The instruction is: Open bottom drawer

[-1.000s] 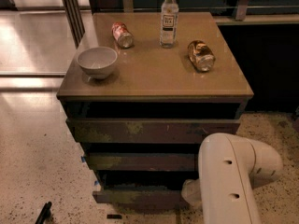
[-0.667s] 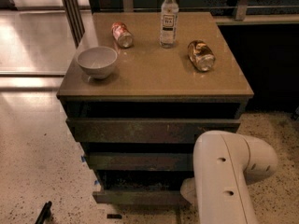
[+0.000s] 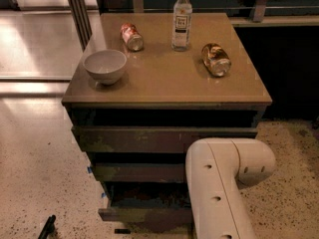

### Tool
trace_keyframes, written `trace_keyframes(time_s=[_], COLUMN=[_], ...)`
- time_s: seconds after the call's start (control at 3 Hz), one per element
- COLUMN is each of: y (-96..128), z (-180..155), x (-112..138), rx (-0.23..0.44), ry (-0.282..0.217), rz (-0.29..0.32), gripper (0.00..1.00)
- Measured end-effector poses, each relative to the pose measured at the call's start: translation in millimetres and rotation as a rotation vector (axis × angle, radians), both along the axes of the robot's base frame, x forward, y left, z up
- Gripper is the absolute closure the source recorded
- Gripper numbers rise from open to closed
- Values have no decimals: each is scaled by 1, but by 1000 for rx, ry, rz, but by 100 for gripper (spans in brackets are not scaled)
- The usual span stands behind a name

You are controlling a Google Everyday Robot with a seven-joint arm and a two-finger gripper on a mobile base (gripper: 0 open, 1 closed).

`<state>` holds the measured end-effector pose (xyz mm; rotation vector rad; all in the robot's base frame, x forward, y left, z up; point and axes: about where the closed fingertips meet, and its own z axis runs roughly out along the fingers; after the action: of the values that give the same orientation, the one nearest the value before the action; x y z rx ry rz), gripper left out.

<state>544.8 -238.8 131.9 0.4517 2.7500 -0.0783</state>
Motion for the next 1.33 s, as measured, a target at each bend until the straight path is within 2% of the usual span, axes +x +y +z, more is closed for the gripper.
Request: trace_keyframes(time_s=[0.33, 0.67, 1.0, 1.33], y=[-9, -7, -5, -5], z=[-10, -9, -9, -2], x=[-24, -51, -51, -60], rx=[33, 89, 89, 97], ry=[81, 133, 133, 103], rz=[-41, -77, -77, -93], gripper=[100, 100, 100, 100])
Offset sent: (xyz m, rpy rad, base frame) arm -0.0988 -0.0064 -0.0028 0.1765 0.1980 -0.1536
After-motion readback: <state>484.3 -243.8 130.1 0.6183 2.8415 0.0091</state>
